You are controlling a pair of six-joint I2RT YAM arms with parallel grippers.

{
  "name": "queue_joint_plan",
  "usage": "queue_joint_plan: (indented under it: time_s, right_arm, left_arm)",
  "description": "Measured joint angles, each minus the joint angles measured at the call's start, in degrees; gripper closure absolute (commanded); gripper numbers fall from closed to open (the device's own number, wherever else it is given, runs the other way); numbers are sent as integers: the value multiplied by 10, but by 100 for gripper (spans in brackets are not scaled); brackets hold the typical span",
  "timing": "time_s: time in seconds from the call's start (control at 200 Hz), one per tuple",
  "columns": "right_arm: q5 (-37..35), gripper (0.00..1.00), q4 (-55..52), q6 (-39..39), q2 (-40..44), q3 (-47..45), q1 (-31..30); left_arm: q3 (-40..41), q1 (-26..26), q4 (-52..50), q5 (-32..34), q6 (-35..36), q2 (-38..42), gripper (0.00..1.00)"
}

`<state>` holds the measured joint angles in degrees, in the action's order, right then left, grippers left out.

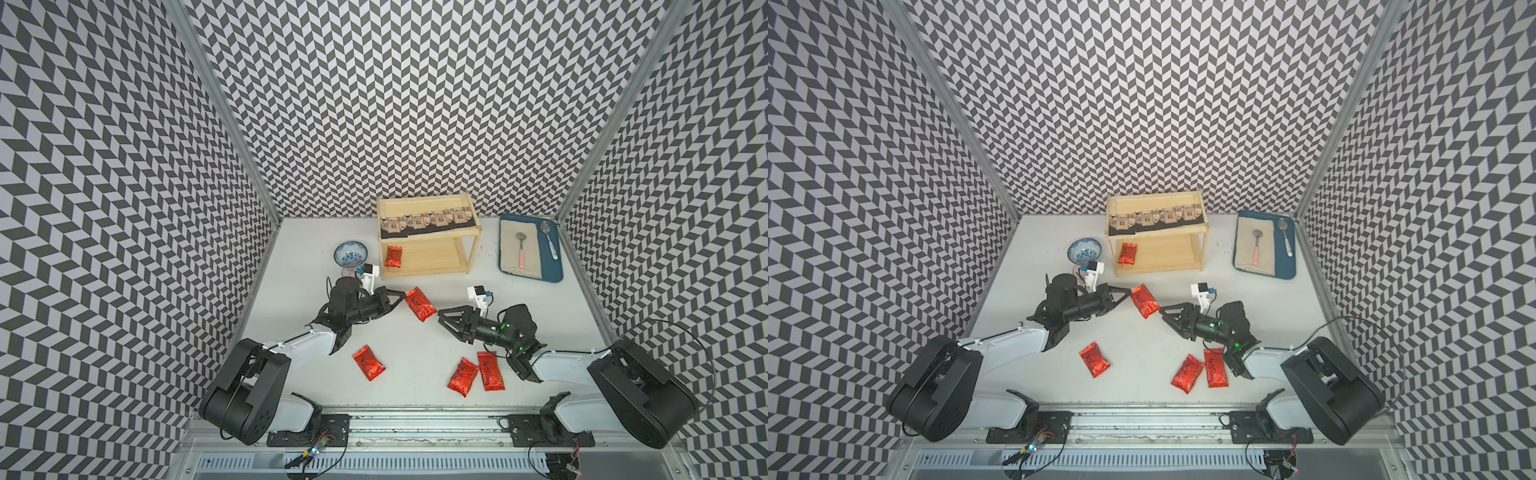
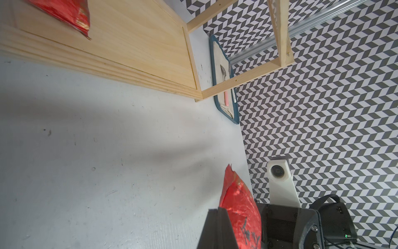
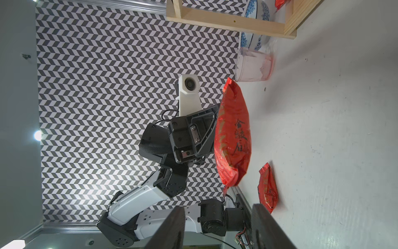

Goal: Place the tea bags on the shelf by color
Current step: Pick up the tea bag from the center of the board.

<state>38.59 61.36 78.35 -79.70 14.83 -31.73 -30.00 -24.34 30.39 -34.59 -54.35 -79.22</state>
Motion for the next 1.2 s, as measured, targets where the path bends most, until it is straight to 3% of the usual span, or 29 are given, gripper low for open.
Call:
queue_joint_plan:
  time_s: [0.27,0.591,0.921,1.077,1.197]
  right_arm:
    - [15,54,68,17,-59,20,-5]
    - [33,72,164,47,-137,40,-7]
    - [35,85,213,62,-149,38,-8]
    - [35,86,210,62,-154,38,-8]
    - [34,73,201,60,-157,38,-8]
  left_arm:
    - [0,0,9,0,-9,0,100]
    - [0,0,14,-1,-11,2,100]
    - [0,1,13,-1,-13,14,100]
    - [0,1,12,0,-12,26,100]
    - [0,2,12,0,-12,37,100]
